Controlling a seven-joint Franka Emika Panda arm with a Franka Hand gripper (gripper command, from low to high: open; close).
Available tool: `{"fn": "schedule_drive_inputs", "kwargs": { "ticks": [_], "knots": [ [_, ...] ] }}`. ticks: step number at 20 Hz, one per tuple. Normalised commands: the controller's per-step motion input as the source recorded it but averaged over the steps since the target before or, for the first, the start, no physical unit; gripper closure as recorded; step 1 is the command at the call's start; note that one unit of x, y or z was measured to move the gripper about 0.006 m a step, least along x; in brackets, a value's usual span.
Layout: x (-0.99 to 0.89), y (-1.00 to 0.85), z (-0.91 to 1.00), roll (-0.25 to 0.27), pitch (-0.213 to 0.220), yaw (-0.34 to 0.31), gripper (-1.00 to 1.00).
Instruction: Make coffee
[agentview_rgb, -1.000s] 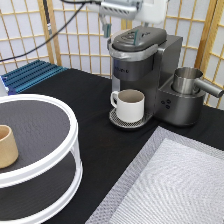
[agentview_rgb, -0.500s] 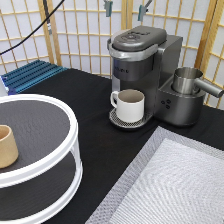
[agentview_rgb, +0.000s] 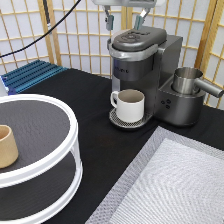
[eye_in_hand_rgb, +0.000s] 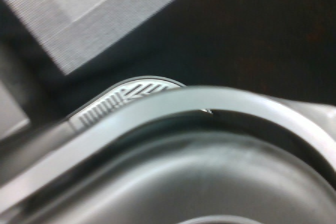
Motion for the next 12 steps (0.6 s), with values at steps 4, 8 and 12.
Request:
{"fn": "schedule_drive_inputs", "kwargs": {
  "ticks": [4, 8, 12],
  "knots": [
    [0.1, -0.58, 0.31, 0.082, -0.055, 0.228, -1.0],
    [0.02, -0.74, -0.16, 0.083, -0.011, 0.142, -1.0],
    [-0.38, -0.26, -0.44, 0.026, -0.003, 0.166, -1.0]
  ]
}}
